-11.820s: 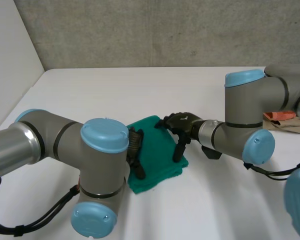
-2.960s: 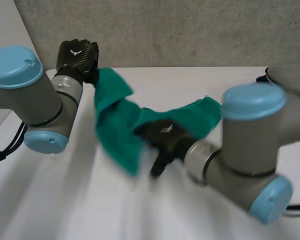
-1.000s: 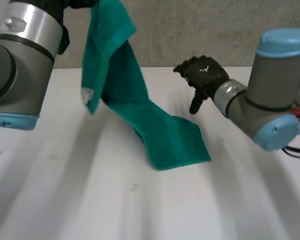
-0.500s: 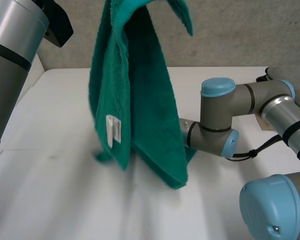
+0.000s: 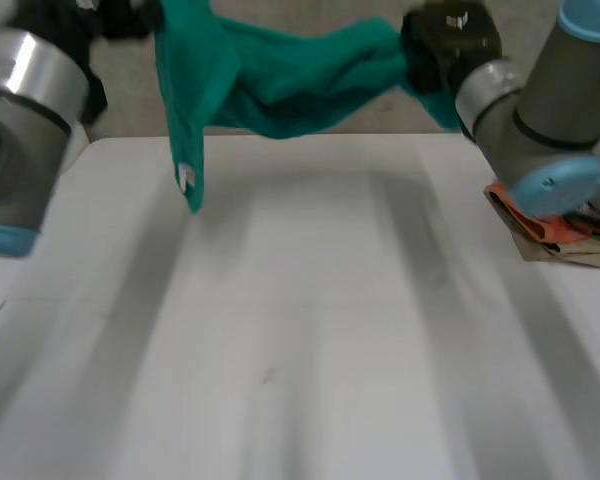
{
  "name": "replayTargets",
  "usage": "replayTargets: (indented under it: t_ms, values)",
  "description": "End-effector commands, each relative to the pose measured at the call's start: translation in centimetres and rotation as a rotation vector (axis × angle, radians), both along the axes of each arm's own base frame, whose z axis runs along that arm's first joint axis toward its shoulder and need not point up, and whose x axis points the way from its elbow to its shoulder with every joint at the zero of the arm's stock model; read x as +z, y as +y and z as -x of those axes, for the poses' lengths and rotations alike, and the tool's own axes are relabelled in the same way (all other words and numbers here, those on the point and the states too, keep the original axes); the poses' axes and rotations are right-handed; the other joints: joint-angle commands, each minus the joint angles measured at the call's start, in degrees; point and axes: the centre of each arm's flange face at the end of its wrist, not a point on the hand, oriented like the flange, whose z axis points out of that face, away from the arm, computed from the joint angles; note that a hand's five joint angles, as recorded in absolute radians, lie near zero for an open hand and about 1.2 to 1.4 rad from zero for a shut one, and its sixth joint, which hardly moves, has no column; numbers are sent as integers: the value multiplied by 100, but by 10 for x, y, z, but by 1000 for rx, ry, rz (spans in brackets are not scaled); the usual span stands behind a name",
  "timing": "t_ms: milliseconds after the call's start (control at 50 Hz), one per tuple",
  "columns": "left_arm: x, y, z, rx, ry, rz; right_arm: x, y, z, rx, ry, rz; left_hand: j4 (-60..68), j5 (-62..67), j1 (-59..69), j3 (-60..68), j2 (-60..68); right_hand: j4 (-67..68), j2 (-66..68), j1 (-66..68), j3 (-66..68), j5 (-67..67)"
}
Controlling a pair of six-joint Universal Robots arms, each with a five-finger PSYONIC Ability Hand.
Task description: Fold the laundry.
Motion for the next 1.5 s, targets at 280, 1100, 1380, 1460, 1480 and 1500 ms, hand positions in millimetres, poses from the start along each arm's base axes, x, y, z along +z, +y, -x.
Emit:
replayTargets:
  t_ms: [280,1100,1380,1460,1480,1500]
  values:
    - [-211,25,-12,35,-487,-555,-171,102,40,142,605,-375,-2941,-2636,-2641,-2903,-2927,-4122,-4014,-3582,-4069,-3867]
    - [-219,37,36,189,-453,-569,-84,58,32,180,413,-441,-4547,-4242,-4247,-4509,-4533,-5852,-5744,-5313,-5800,-5598]
    - [-226,23,29,181,-446,-583,-147,20,10,229,314,-674,1121,1426,1421,1159,1135,-3967,-3859,-3427,-3914,-3712]
    - [-219,5,25,163,-422,-557,-143,12,4,232,280,-632,1121,1426,1421,1159,1135,1136,1244,1676,1189,1390]
    - [-215,0,25,162,-415,-545,-135,7,2,226,258,-595,1121,1426,1421,1159,1135,1147,1255,1687,1200,1402]
    - [-211,-5,25,163,-406,-530,-129,4,1,221,245,-564,1121,1426,1421,1159,1135,1148,1256,1687,1200,1402]
